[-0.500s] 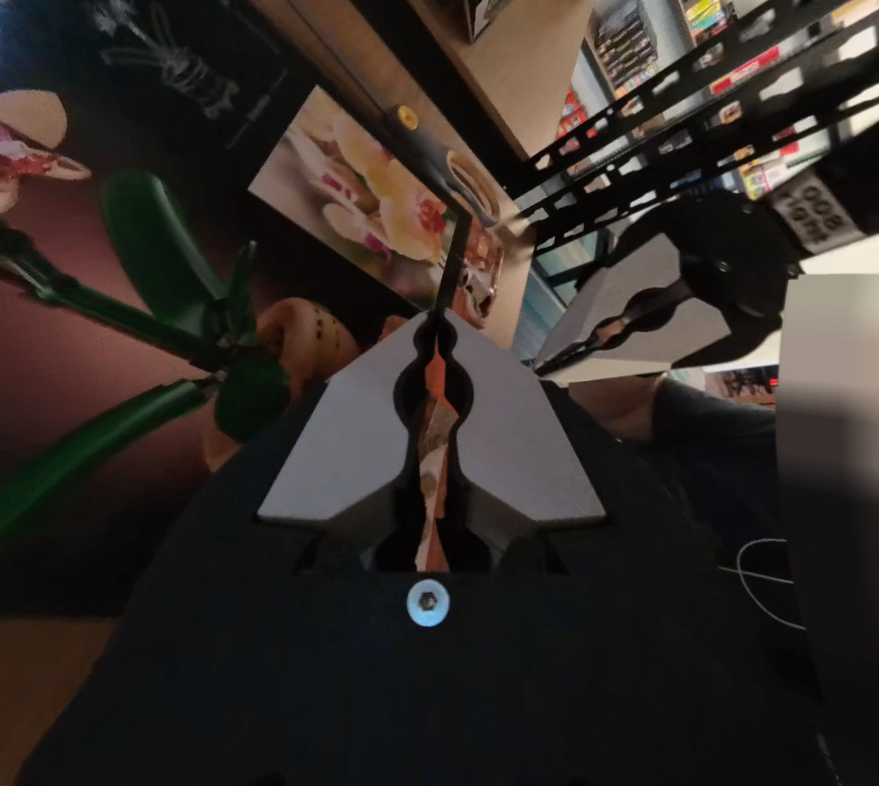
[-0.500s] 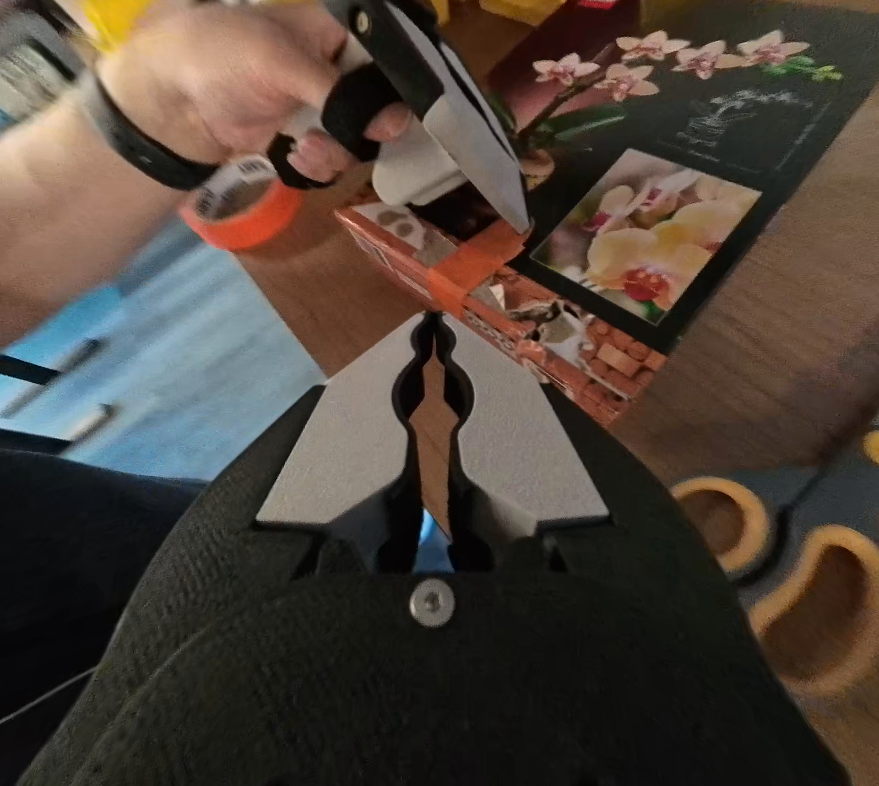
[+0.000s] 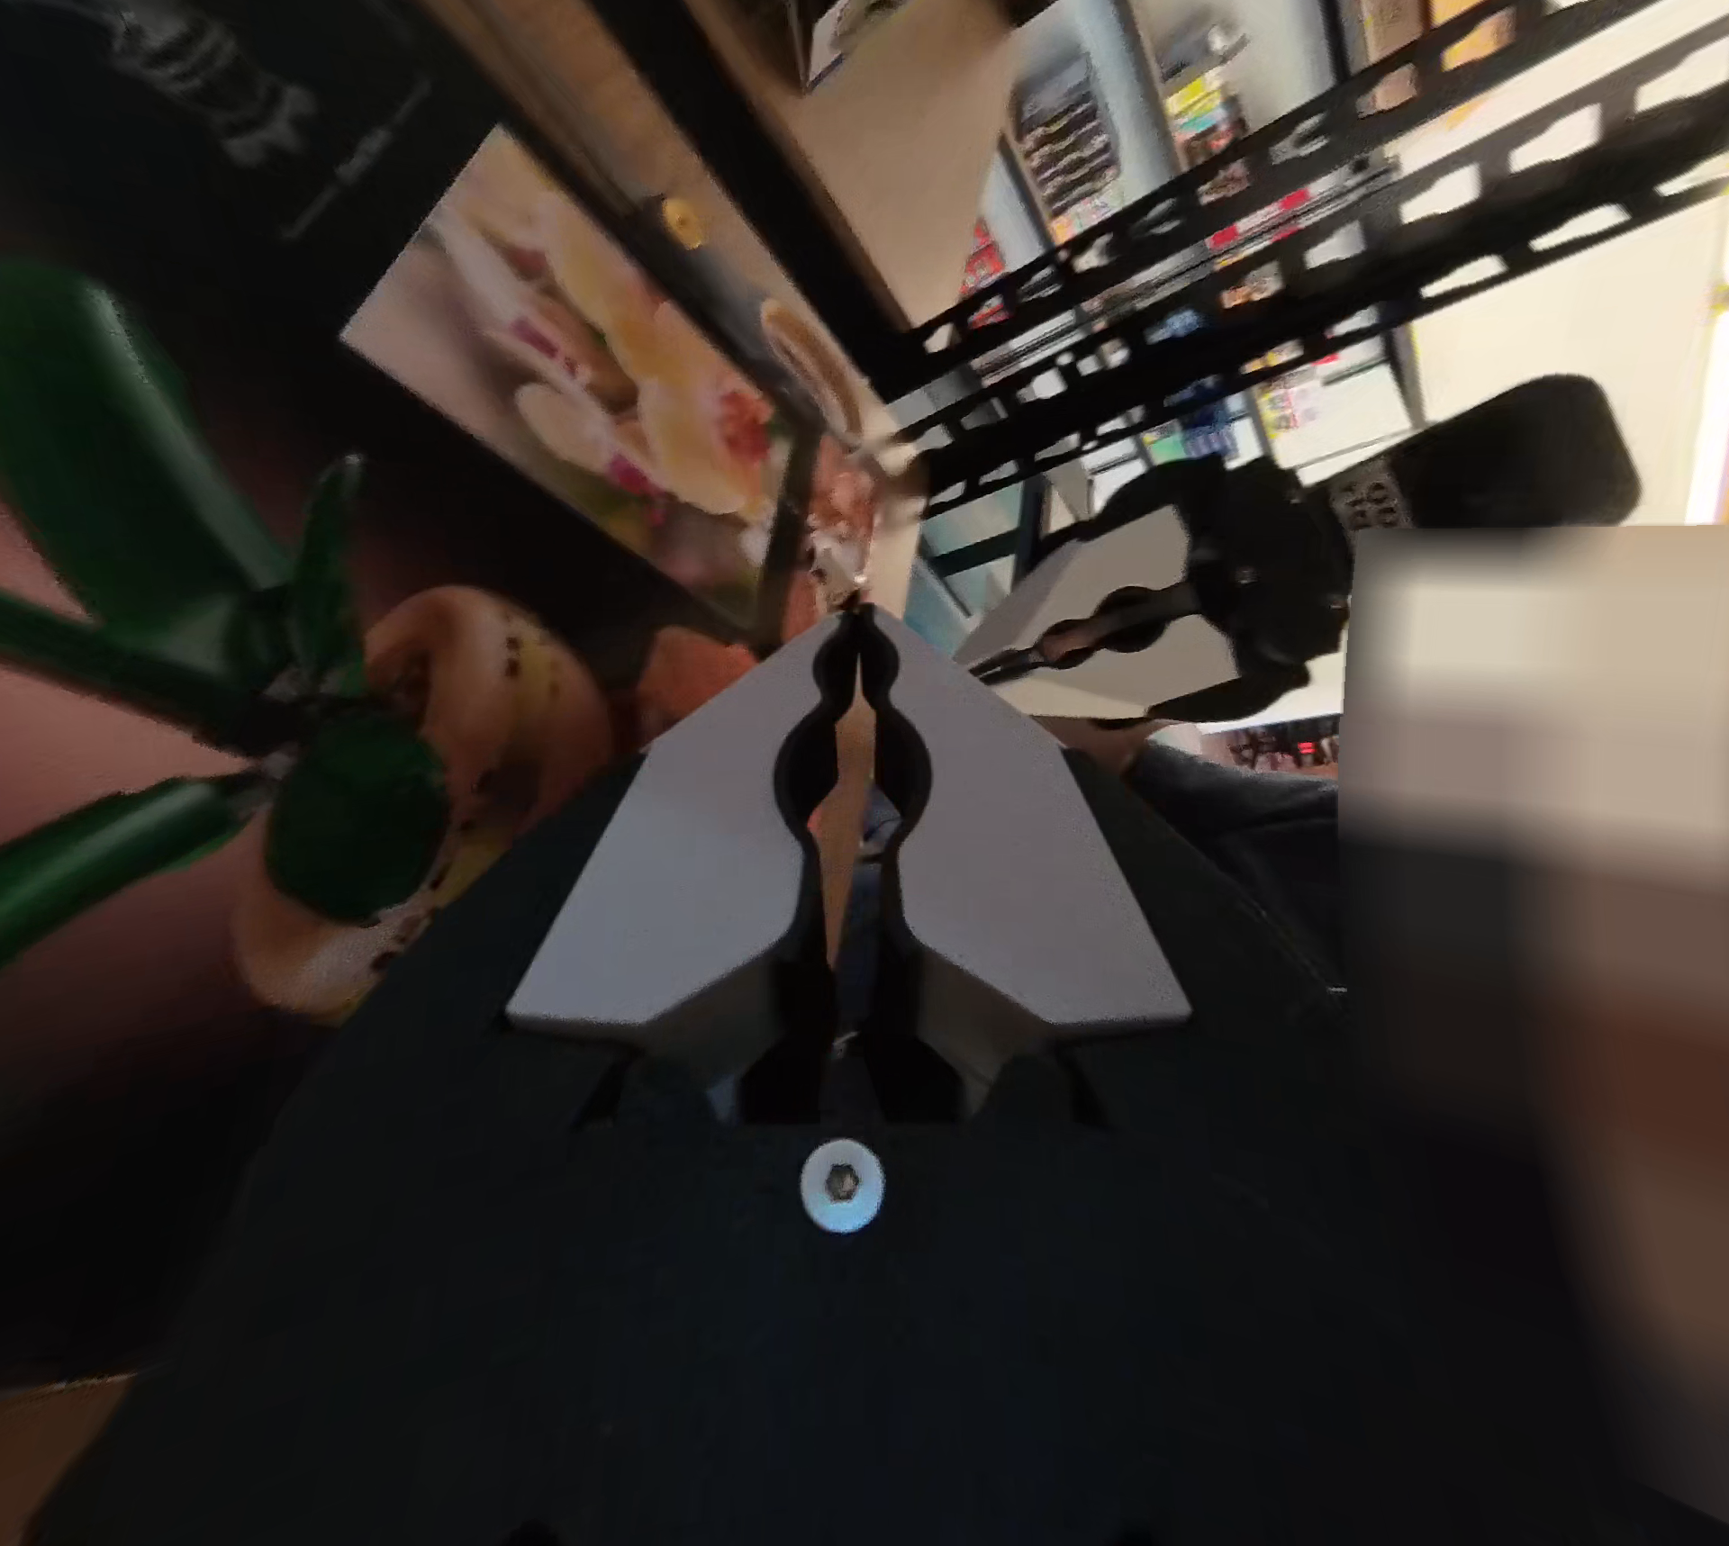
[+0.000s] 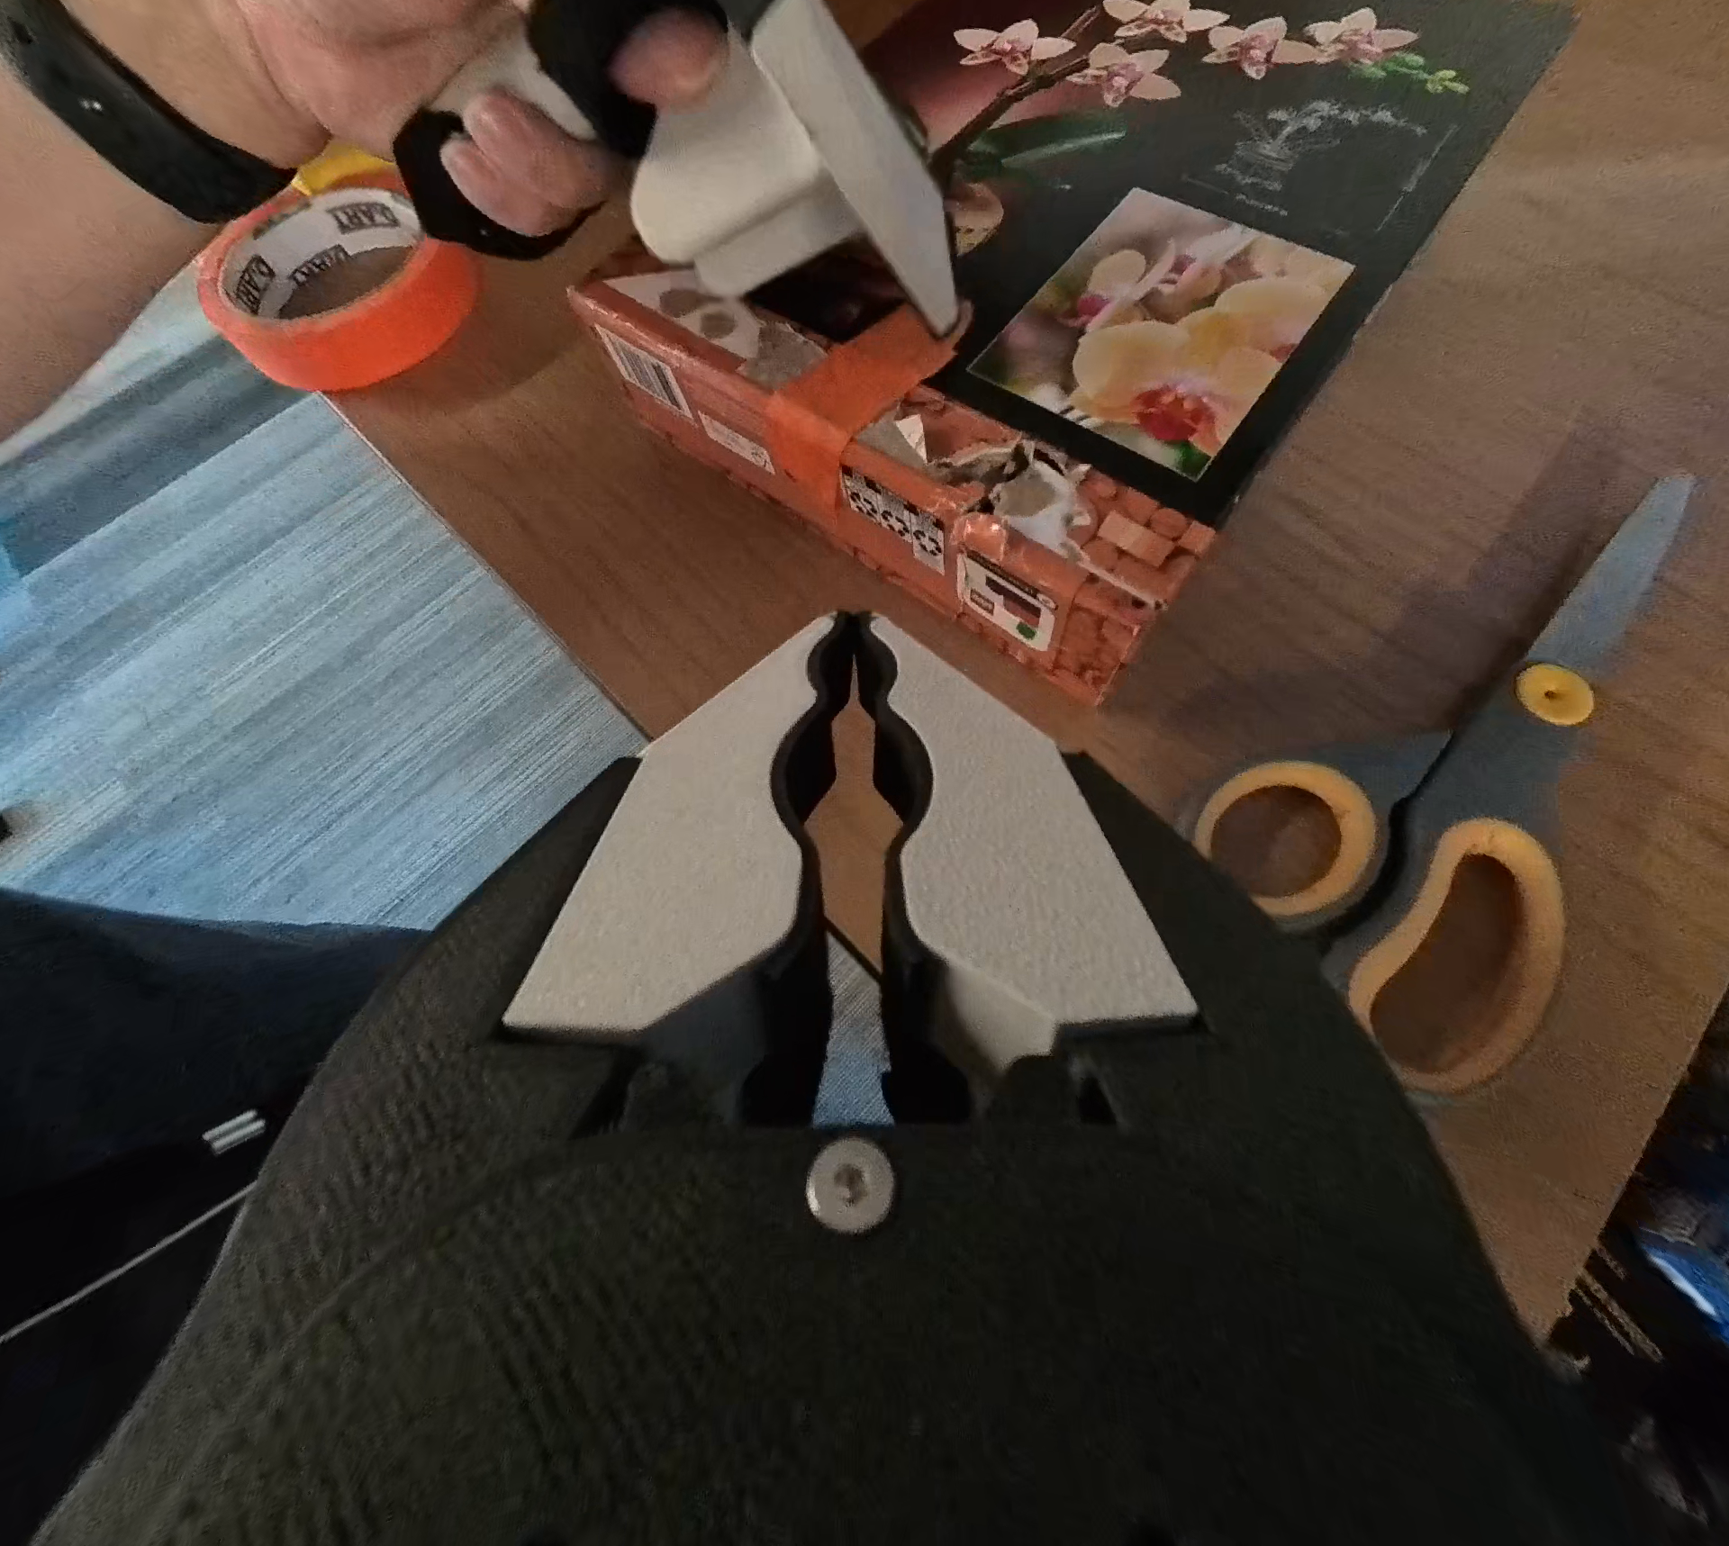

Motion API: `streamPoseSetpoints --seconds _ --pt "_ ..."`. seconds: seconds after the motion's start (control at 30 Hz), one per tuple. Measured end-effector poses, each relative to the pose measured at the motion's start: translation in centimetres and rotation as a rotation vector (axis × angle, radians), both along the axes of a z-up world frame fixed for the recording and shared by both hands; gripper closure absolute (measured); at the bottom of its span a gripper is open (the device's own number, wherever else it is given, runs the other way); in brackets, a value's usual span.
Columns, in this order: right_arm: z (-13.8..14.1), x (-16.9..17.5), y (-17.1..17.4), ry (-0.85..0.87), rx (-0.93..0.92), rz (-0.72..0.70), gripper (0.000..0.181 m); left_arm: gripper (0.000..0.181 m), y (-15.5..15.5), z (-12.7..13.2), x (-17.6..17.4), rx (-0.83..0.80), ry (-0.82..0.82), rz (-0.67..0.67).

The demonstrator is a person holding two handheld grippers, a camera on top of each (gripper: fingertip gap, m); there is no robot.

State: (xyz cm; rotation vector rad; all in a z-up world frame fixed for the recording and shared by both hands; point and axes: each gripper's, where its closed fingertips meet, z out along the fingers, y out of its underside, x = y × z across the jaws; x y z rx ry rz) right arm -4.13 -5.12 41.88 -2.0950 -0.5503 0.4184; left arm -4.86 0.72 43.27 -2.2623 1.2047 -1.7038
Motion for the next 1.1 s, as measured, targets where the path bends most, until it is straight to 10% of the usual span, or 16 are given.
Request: streamPoseSetpoints --seconds 0.77,1.1 --pt "-2.9 3.5 -4.2 0.068 0.005 -0.115 0.181 0.181 -4.6 -1.0 -2.4 0.120 0.064 -0.088" --pt "-3.6 3.7 -6.0 0.066 0.048 -0.090 0.181 0.147 -2.7 1.1 -1.8 1.670 0.013 0.004"
